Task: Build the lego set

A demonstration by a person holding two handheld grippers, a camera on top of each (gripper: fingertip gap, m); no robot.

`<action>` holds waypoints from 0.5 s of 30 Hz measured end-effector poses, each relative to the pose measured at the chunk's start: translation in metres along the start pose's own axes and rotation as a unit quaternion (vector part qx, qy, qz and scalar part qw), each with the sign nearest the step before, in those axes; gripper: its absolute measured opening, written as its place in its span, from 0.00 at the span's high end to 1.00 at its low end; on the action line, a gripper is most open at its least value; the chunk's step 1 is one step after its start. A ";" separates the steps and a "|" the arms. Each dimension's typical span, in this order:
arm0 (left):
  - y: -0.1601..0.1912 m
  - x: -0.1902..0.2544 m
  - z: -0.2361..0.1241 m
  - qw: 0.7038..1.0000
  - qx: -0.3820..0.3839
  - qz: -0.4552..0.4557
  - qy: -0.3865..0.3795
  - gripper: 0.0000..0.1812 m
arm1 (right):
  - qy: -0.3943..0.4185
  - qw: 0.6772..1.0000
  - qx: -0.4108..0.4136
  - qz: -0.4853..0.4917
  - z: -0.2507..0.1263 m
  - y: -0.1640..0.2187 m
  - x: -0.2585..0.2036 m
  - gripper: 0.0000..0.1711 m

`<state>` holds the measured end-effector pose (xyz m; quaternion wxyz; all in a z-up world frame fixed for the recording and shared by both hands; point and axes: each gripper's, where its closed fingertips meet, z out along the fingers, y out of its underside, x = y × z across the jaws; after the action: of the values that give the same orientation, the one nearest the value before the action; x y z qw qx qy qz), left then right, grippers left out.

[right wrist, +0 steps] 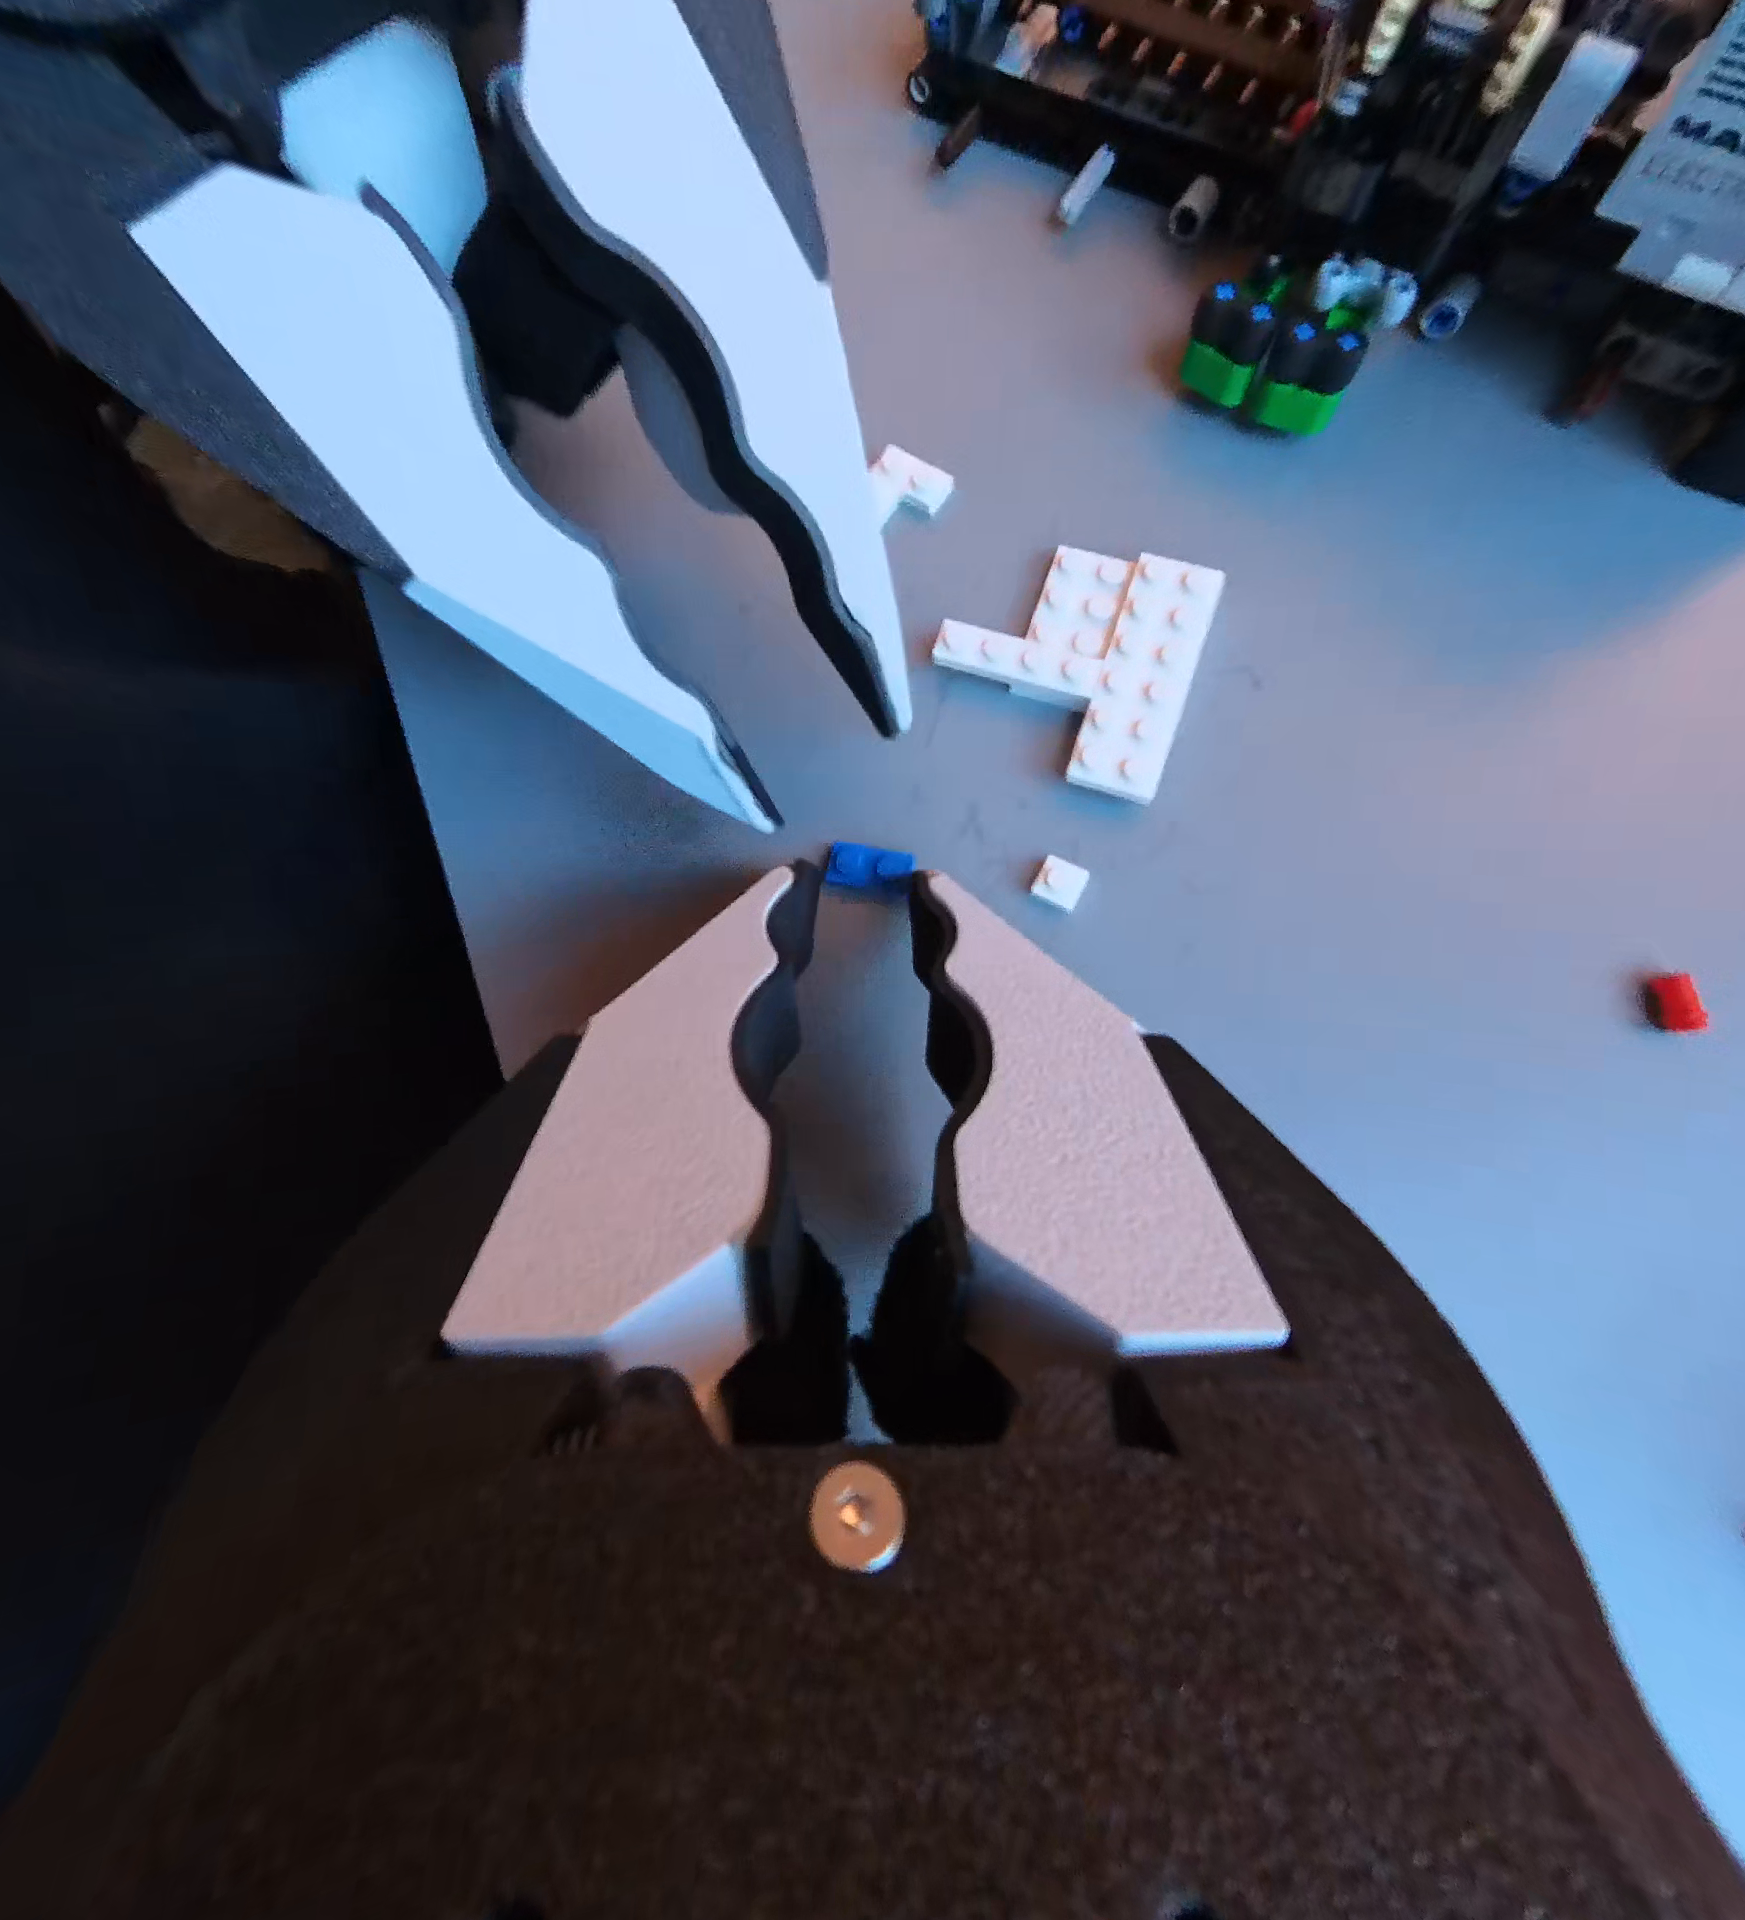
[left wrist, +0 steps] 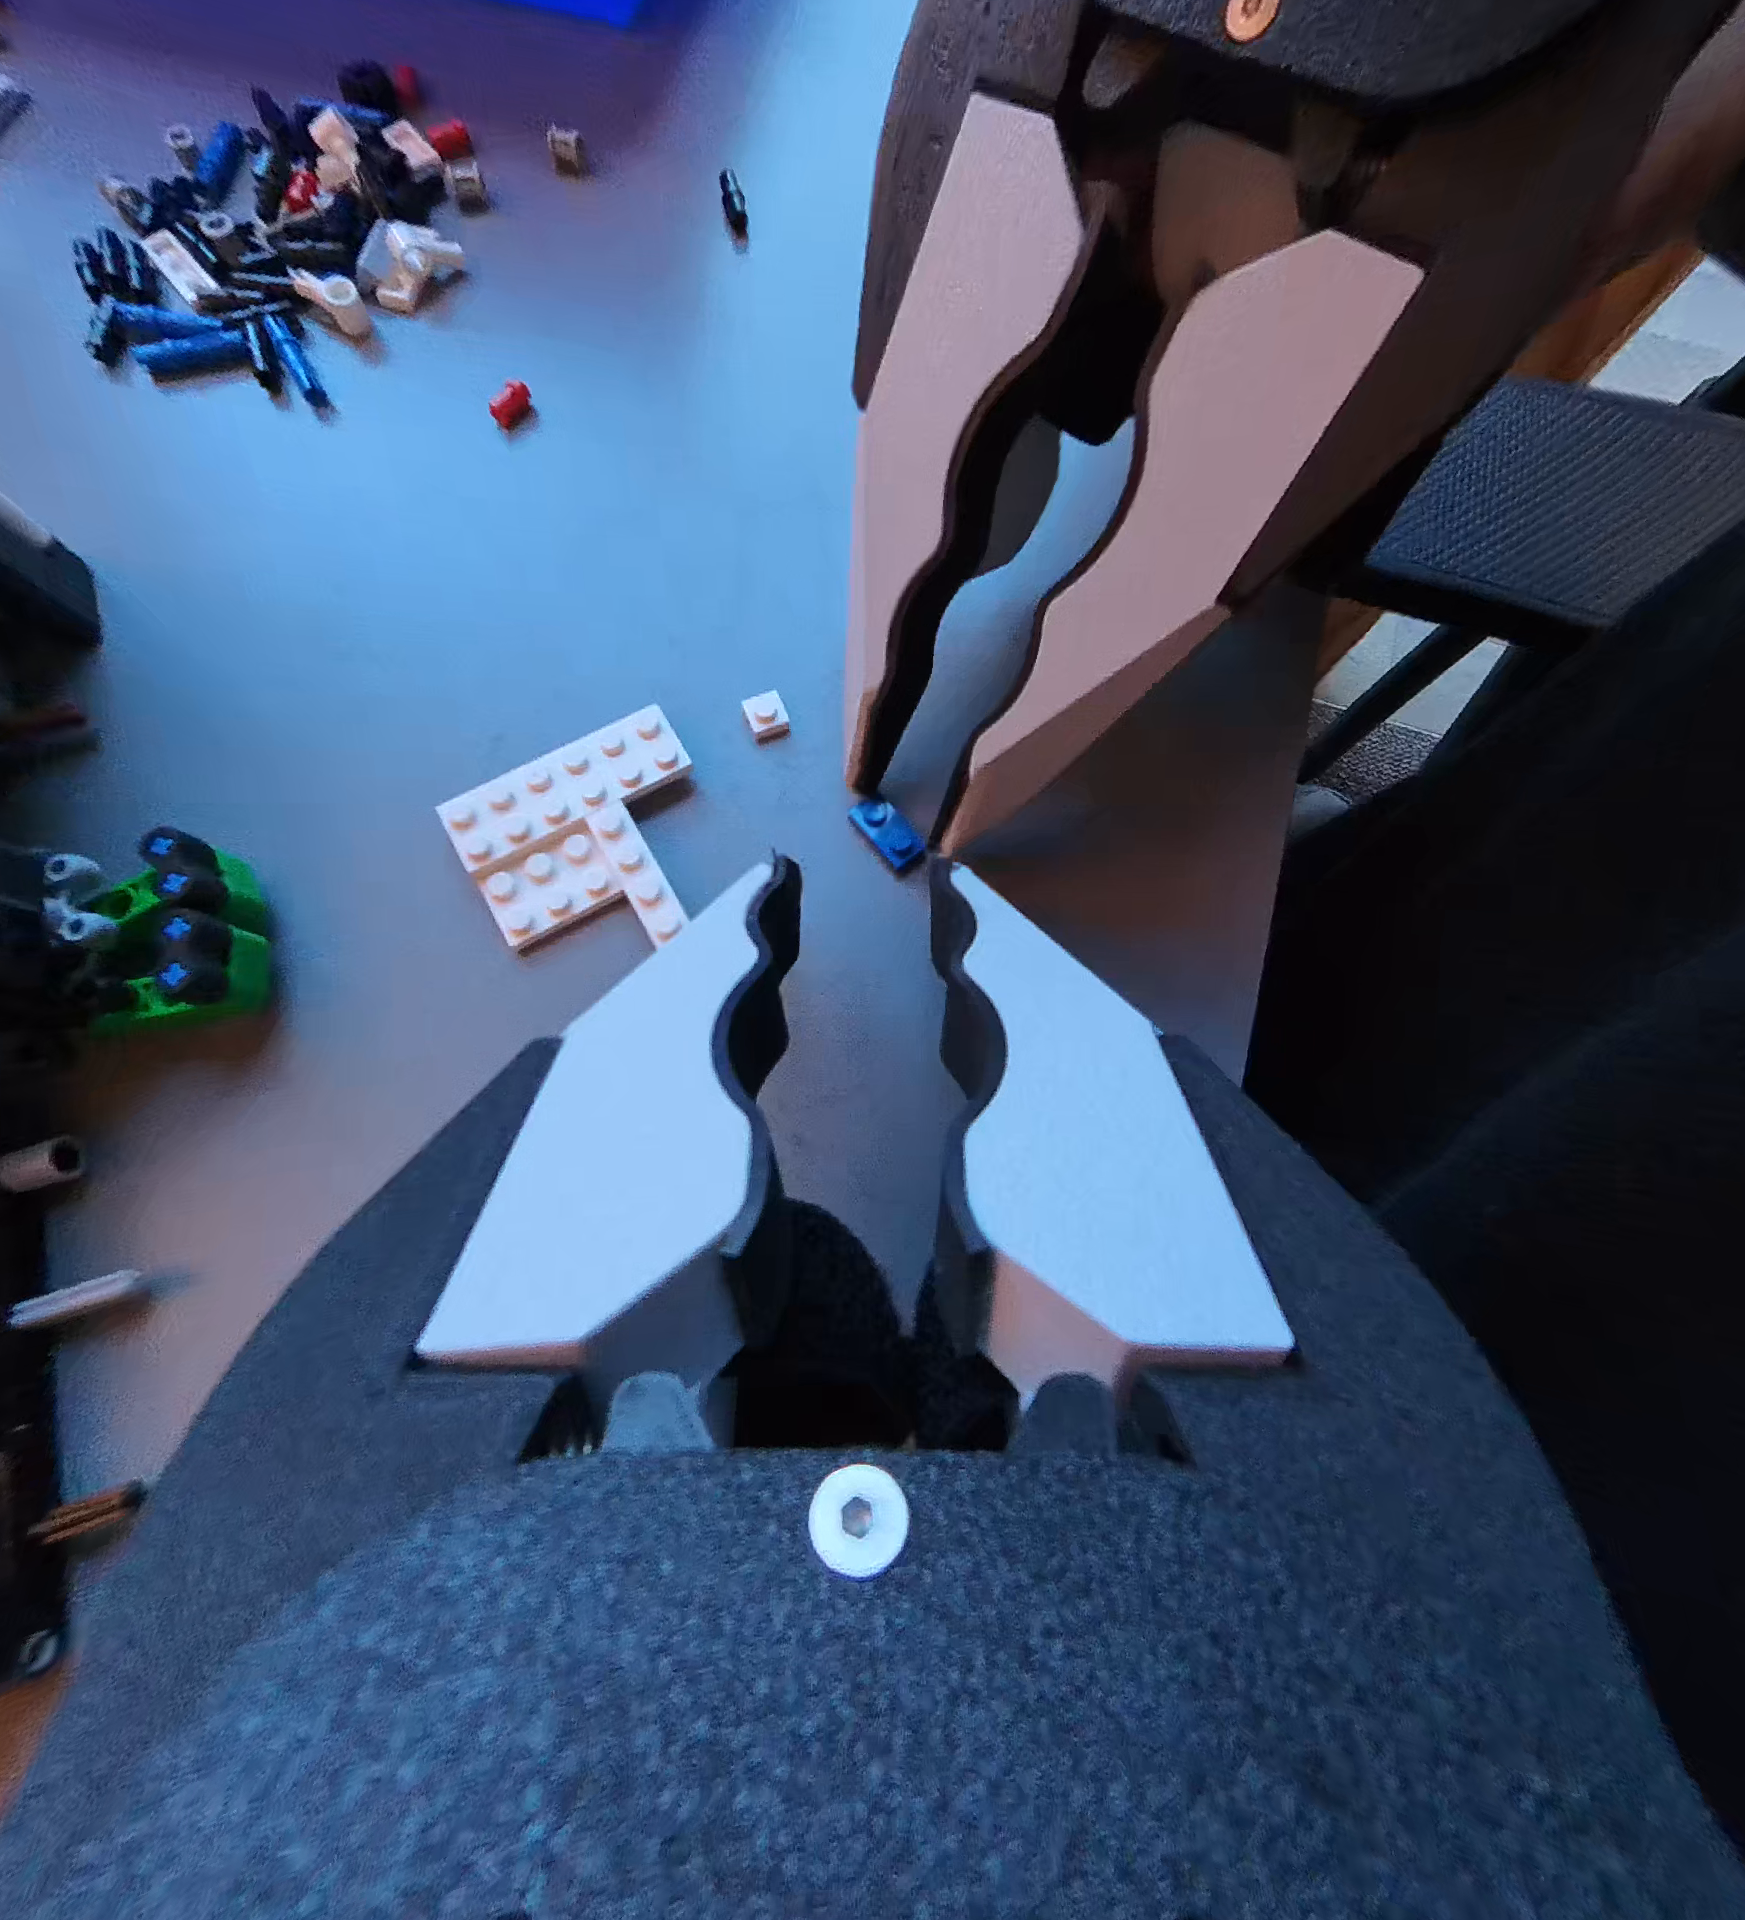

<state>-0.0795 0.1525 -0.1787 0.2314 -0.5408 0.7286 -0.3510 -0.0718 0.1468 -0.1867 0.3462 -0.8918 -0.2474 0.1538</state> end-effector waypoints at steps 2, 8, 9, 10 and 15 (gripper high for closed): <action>0.006 0.001 0.001 1.000 -0.012 -0.007 0.003 0.87 | -0.002 1.000 0.004 -0.011 0.006 -0.004 -0.003 0.90; 0.017 -0.003 -0.012 1.000 -0.017 -0.019 -0.009 0.87 | 0.020 0.999 0.002 -0.047 0.011 -0.008 -0.003 0.91; 0.018 -0.003 -0.014 1.000 -0.015 -0.018 -0.009 0.87 | 0.024 0.998 0.003 -0.050 0.010 -0.008 -0.002 0.91; 0.018 -0.002 -0.016 1.000 -0.013 -0.016 -0.008 0.87 | 0.027 0.998 0.005 -0.051 0.010 -0.007 -0.001 0.91; 0.018 -0.001 -0.020 1.000 -0.008 -0.005 -0.009 0.86 | 0.047 0.996 0.028 -0.069 0.000 -0.022 0.014 0.91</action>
<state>-0.1049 0.1616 -0.1795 0.2319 -0.5491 0.7266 -0.3417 -0.0678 0.1684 -0.1731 0.3920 -0.8687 -0.2880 0.0943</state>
